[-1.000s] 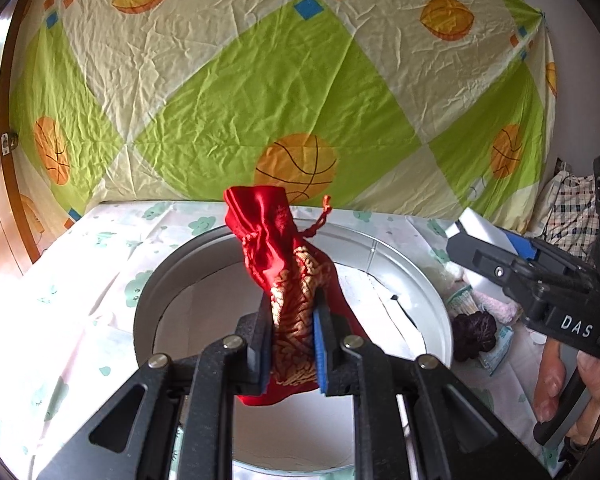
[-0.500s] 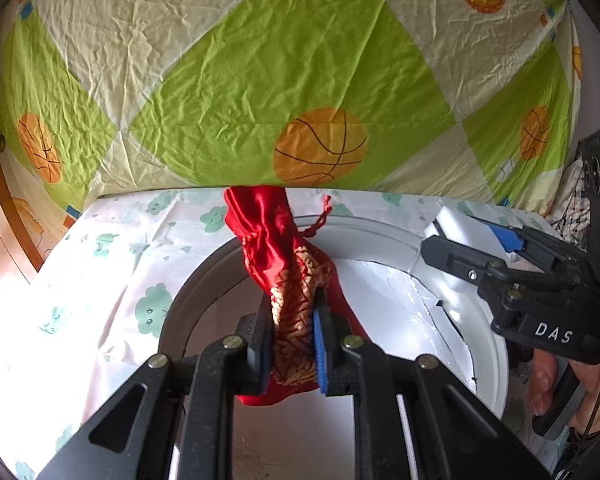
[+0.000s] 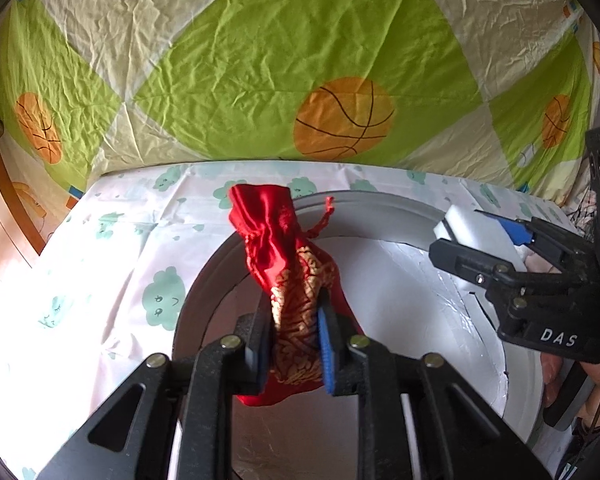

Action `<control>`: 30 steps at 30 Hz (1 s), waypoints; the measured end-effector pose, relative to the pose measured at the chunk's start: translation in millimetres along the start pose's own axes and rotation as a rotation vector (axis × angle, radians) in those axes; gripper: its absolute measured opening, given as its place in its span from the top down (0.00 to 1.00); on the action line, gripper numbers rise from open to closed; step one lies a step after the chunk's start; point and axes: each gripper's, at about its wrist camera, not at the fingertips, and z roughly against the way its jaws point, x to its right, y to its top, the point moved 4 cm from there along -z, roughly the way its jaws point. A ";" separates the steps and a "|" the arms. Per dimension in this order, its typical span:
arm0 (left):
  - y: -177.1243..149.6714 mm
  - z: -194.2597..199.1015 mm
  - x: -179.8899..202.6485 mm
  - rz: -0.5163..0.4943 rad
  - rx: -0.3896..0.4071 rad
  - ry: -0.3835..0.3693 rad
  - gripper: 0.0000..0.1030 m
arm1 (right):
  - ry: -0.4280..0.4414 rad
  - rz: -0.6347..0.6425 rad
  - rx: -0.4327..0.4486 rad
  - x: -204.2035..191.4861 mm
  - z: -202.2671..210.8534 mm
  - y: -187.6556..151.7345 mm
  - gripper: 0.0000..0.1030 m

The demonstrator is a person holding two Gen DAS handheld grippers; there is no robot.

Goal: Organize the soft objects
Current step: 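Open both tools to drop the pouch and sponge into the tin, then grasp the pink fluffy puff with the left tool while the right tool grasps the gauze towel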

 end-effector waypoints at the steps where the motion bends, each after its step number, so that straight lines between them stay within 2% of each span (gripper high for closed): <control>1: -0.2 -0.3 -0.9 0.002 0.000 0.013 0.69 | -0.008 0.002 -0.001 -0.3 0.2 0.2 0.25; 3: -0.4 1.9 -3.6 0.009 0.009 0.032 0.48 | -0.008 0.002 0.006 -0.7 1.9 0.0 0.18; 6: -0.7 10.3 -4.4 0.004 0.039 0.050 0.31 | -0.014 -0.003 0.024 0.1 6.6 -1.4 0.16; 16: -10.9 42.6 12.9 -0.010 0.146 0.082 0.20 | -0.022 -0.035 0.130 4.6 50.6 -8.2 0.14; 18: -14.4 50.4 21.8 -0.015 0.171 0.075 0.15 | -0.027 -0.022 0.150 6.2 64.5 -13.4 0.13; 23: -21.1 67.2 56.5 -0.054 0.231 0.056 0.09 | -0.090 -0.004 0.192 25.1 103.4 -33.8 0.13; 26: -22.8 73.2 85.0 -0.090 0.260 0.036 0.06 | -0.157 -0.012 0.214 47.5 126.1 -48.3 0.13; 30: -27.5 72.3 131.2 -0.139 0.260 -0.024 0.05 | -0.249 -0.034 0.208 83.5 148.8 -70.2 0.11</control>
